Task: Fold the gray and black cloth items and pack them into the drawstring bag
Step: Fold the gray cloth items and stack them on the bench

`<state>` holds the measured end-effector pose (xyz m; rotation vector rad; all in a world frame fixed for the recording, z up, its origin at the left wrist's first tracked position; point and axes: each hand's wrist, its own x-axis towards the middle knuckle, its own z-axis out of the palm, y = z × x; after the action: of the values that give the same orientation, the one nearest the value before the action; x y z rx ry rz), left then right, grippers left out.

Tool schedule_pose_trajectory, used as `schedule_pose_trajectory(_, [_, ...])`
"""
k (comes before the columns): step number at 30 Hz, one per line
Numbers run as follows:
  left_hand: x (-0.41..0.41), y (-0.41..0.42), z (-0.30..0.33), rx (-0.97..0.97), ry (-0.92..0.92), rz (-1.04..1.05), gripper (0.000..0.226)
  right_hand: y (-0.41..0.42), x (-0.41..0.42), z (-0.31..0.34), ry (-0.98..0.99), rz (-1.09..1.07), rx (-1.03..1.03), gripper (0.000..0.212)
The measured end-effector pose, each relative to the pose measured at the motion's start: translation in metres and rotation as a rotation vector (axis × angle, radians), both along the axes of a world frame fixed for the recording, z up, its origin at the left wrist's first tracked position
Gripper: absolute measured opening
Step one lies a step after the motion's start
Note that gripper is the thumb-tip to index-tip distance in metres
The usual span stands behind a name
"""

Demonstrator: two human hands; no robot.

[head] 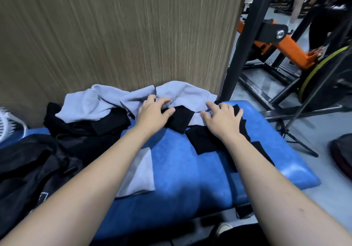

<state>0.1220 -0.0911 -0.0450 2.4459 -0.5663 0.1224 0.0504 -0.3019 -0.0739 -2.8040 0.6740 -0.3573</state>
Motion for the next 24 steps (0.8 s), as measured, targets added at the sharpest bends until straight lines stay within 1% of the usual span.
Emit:
schedule_pose_trajectory(3, [-0.003, 0.000, 0.003, -0.090, -0.021, -0.037, 0.037, 0.001, 0.000, 0.000, -0.010, -0.004, -0.051, 0.045])
schedule_pose_trajectory(7, [-0.004, 0.005, 0.011, -0.116, -0.060, -0.078, 0.036, 0.004, -0.002, 0.001, -0.023, 0.012, -0.083, 0.038])
schedule_pose_trajectory(11, [-0.007, 0.008, 0.022, -0.181, -0.103, -0.136, 0.032, 0.007, 0.003, 0.002, 0.079, 0.057, -0.074, 0.043])
schedule_pose_trajectory(13, [-0.009, 0.010, 0.029, -0.223, -0.108, -0.151, 0.031, 0.009, 0.005, 0.003, 0.058, 0.071, -0.068, 0.043])
schedule_pose_trajectory(16, [-0.011, 0.017, 0.037, -0.259, -0.140, -0.156, 0.031, 0.012, 0.006, 0.008, -0.097, 0.063, -0.090, 0.041])
schedule_pose_trajectory(21, [-0.018, 0.033, 0.051, -0.358, -0.314, -0.107, 0.035, 0.017, 0.000, 0.032, -0.496, 0.005, -0.060, 0.036])
schedule_pose_trajectory(24, [-0.033, 0.043, 0.062, -0.465, -0.380, -0.077, 0.035, 0.021, -0.016, 0.053, -0.669, 0.007, 0.096, 0.029])
